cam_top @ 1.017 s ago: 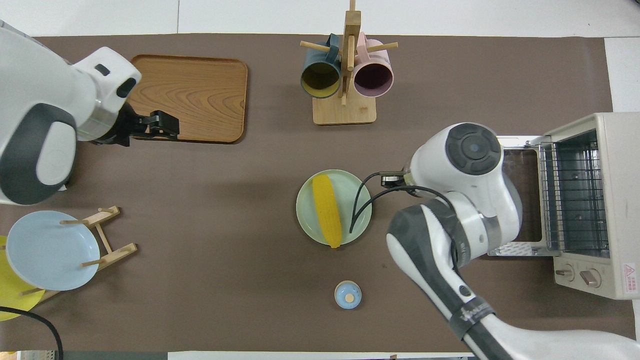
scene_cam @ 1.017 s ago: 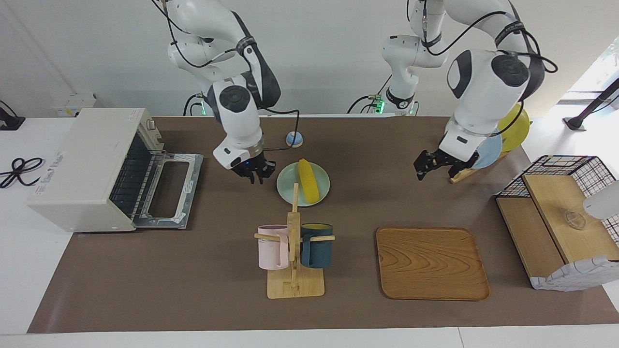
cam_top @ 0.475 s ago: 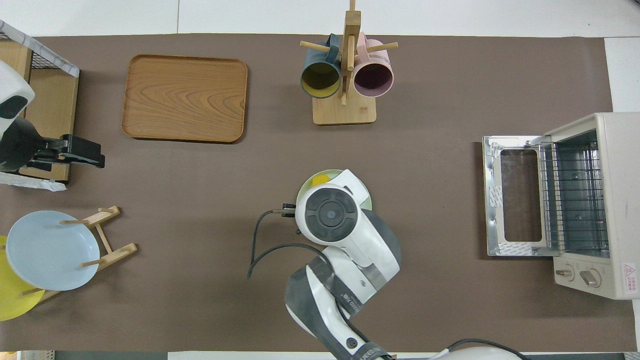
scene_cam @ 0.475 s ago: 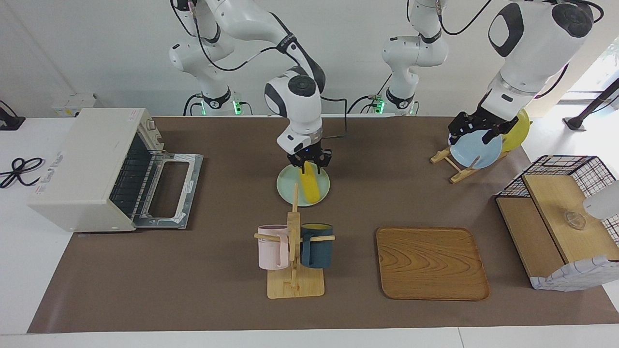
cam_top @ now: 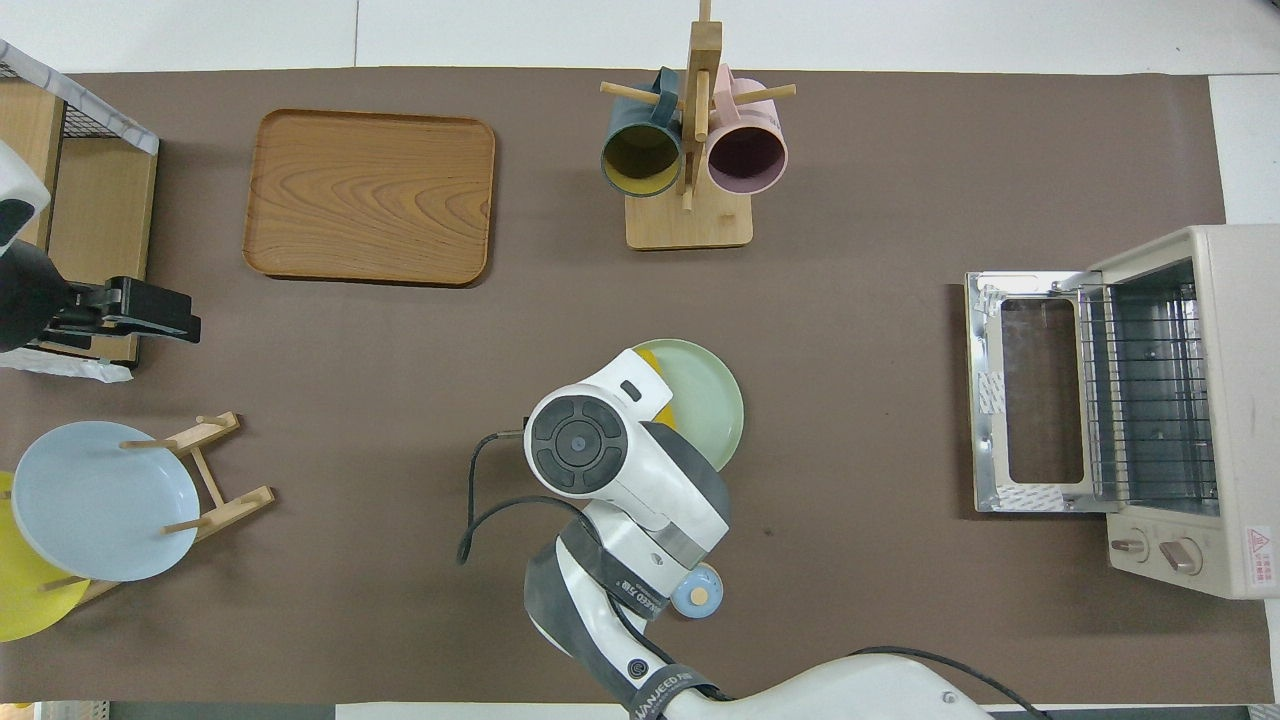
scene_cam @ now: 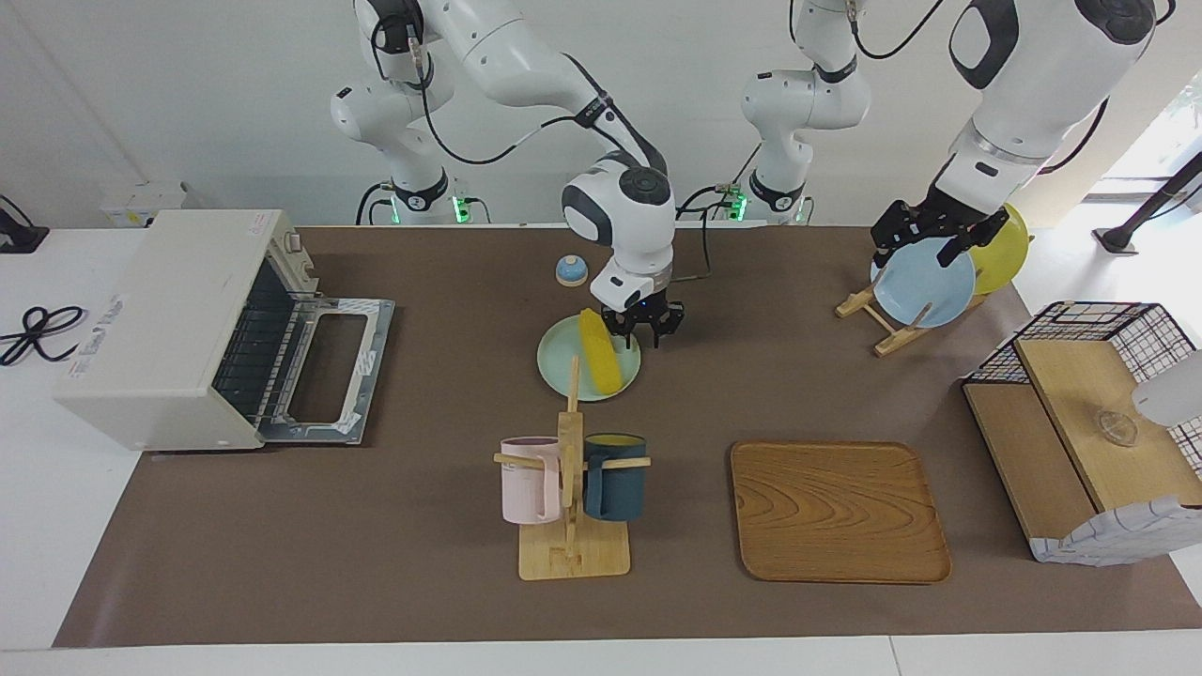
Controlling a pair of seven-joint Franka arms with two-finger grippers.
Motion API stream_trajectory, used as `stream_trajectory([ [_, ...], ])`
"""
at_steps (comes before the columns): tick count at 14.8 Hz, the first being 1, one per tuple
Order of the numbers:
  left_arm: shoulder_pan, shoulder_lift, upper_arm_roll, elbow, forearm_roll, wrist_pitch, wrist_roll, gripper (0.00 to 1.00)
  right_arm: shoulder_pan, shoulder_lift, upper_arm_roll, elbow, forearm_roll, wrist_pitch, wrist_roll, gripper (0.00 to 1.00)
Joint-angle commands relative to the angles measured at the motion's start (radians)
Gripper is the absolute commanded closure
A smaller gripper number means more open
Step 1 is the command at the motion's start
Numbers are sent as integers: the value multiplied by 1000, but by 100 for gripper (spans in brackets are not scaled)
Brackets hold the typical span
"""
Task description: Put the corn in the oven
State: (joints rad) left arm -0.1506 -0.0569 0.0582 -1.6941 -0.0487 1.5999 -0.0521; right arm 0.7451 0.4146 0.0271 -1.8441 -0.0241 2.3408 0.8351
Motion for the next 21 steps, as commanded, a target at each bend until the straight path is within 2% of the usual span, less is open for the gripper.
stream_trajectory([
  [1, 2, -9, -4, 1, 23, -26, -6, 0, 7, -5, -6, -30, -22, 34, 9, 64],
  [5, 5, 15, -4, 7, 39, -5, 1, 0, 8, -11, -6, -76, -22, 94, 9, 67],
  [6, 9, 25, -6, 5, 39, 14, 1, 0, 10, -11, -6, -76, -23, 92, 9, 88],
  [7, 25, 31, -9, 7, 41, 24, 1, 0, 26, -11, -7, -73, -30, 85, 7, 100],
  [10, 32, 32, -12, -7, 39, 49, 3, 0, 22, -11, -7, -54, -163, 25, -4, 100],
  [14, 32, 34, -14, -19, 39, 66, 5, 0, 8, -10, -9, 101, -223, -254, -10, 100],
  [18, 31, 32, -14, -19, 39, 54, 6, 0, -59, -98, -15, 92, -255, -420, -57, 100],
  [21, 31, 32, -15, -18, 39, 60, 6, 0, -150, -198, -15, 25, -255, -481, -106, 100],
])
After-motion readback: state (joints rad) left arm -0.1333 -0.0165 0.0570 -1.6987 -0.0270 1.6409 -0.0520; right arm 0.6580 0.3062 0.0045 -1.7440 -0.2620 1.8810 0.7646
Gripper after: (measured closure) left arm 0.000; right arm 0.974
